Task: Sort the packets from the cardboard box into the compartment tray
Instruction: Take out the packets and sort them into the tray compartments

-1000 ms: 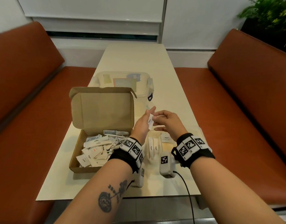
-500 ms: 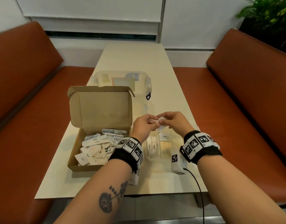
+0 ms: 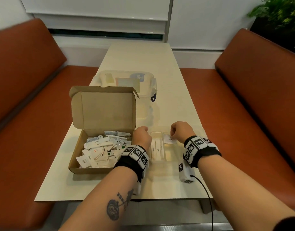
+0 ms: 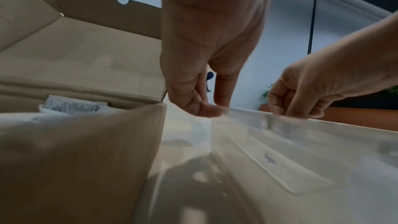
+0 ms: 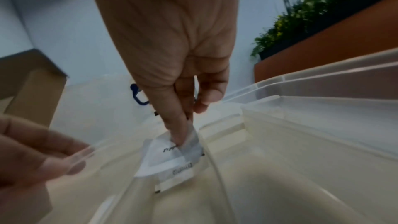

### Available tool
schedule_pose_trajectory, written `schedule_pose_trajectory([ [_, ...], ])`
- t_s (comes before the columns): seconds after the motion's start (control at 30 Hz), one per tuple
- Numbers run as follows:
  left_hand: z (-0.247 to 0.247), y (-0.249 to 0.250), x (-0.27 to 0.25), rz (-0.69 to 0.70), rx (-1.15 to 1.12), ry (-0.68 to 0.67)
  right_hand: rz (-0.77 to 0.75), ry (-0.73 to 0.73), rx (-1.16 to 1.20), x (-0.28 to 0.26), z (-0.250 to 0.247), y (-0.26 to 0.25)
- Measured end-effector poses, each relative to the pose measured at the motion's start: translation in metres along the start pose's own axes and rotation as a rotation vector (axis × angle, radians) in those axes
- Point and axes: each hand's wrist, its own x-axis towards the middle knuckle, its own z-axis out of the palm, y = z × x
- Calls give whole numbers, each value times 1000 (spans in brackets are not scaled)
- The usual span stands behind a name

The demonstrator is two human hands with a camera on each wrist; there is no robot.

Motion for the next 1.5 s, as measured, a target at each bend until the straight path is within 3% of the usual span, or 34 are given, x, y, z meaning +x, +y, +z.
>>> schedule_pose_trajectory([
  [0.3,-2,-2,3,-3,-43,-6,-54,-38,-284,4,17,-6],
  [0.63,-2,-1,5,-2,-24,-27,-61,27,-319,2,24,-5],
  [0.93,-4,2,1,-6,-17,-26,-7,-7,-371,2,27,-6],
  [1.2,-17,12,-12,-32,0,-77,5,94,-134,-2,13,-25],
  [1.37,-54,18,-14,-40,-148,-131,-65,212,79,-11,-6,-72],
  [1.5,-101,1,-14,-86,-307,-79,-185,176,229,-24,-1,-121],
])
